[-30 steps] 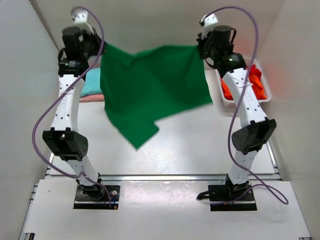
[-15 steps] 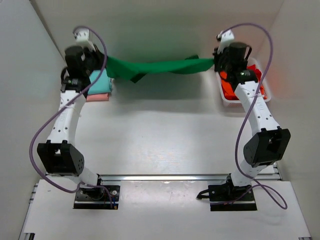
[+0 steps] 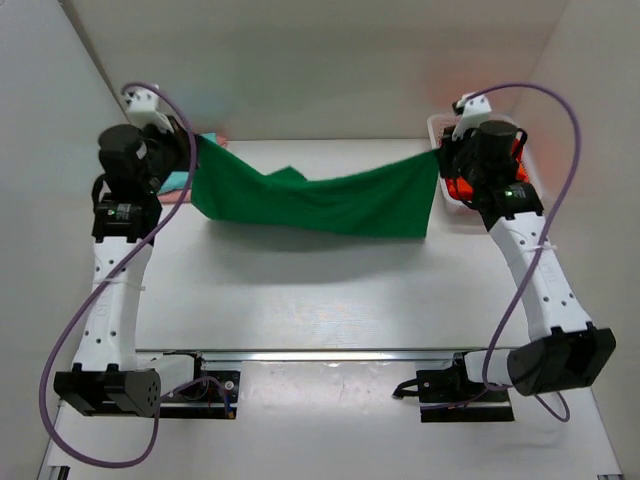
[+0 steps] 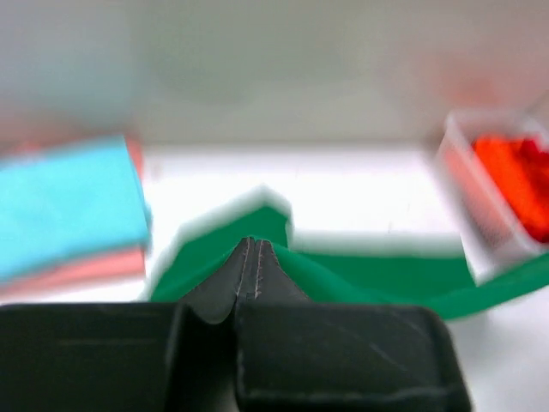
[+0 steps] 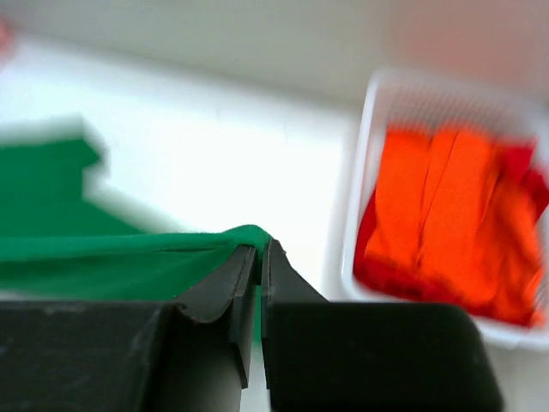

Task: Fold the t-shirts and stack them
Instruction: Flatten out the tshirt

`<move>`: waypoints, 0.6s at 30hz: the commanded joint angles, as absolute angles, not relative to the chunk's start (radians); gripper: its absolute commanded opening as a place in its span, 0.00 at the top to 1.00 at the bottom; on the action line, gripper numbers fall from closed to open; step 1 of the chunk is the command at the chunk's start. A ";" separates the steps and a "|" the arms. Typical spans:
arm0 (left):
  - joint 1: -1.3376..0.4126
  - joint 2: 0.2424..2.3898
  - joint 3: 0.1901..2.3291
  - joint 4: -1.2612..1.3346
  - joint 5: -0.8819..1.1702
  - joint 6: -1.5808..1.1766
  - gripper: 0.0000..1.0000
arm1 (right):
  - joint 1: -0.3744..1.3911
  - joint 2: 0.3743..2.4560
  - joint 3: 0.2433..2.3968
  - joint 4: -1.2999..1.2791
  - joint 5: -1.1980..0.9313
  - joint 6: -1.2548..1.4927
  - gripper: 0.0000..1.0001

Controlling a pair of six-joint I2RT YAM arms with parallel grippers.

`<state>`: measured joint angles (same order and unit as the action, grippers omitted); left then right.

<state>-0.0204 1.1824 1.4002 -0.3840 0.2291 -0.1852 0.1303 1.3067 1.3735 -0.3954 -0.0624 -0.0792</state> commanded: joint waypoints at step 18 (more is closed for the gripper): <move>-0.002 1.807 2.064 -0.434 0.299 -0.219 1.00 | 0.101 1.856 2.087 -0.470 -0.138 -0.218 1.00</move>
